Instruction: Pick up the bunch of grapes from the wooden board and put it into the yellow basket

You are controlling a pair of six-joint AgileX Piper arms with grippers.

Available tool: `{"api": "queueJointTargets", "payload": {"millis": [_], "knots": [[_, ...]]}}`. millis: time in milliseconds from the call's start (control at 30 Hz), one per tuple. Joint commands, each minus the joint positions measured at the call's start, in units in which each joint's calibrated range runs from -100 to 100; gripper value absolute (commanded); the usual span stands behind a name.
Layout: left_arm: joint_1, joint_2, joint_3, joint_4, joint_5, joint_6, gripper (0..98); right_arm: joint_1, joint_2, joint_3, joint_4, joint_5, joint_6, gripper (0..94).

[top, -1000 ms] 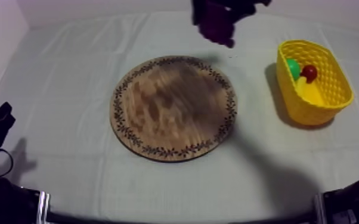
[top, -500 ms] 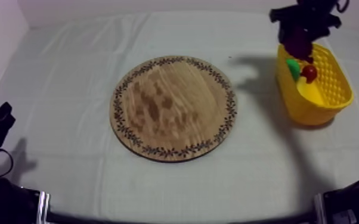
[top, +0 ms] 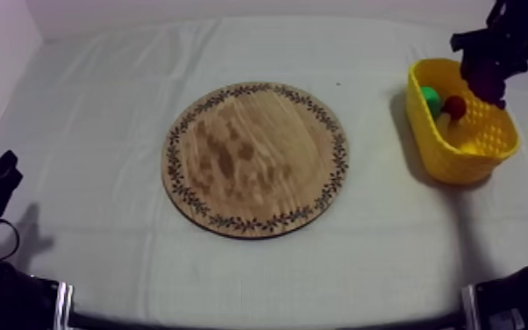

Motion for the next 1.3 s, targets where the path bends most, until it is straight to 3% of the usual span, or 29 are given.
{"api": "queueJointTargets", "payload": {"millis": [0, 333, 833, 967, 1267], "knots": [[0.0, 0.0, 0.0, 0.01, 0.0, 0.0, 0.0, -0.1, 0.8, 0.3, 0.0, -0.1, 0.0, 33.3], [0.0, 0.0, 0.0, 0.01, 0.0, 0.0, 0.0, -0.4, 7.9, 0.3, -0.4, -0.6, 0.8, 40.3], [0.0, 0.0, 0.0, 0.01, 0.0, 0.0, 0.0, -0.8, 12.2, -3.2, -2.8, 3.4, 4.0, 74.7], [0.0, 0.0, 0.0, 0.01, 0.0, 0.0, 0.0, -0.9, 9.2, -4.0, -2.8, 3.5, 4.3, 71.7], [0.0, 0.0, 0.0, 0.01, 0.0, 0.0, 0.0, 0.7, -3.5, -2.9, -5.7, -2.4, 3.6, 45.0]]}}
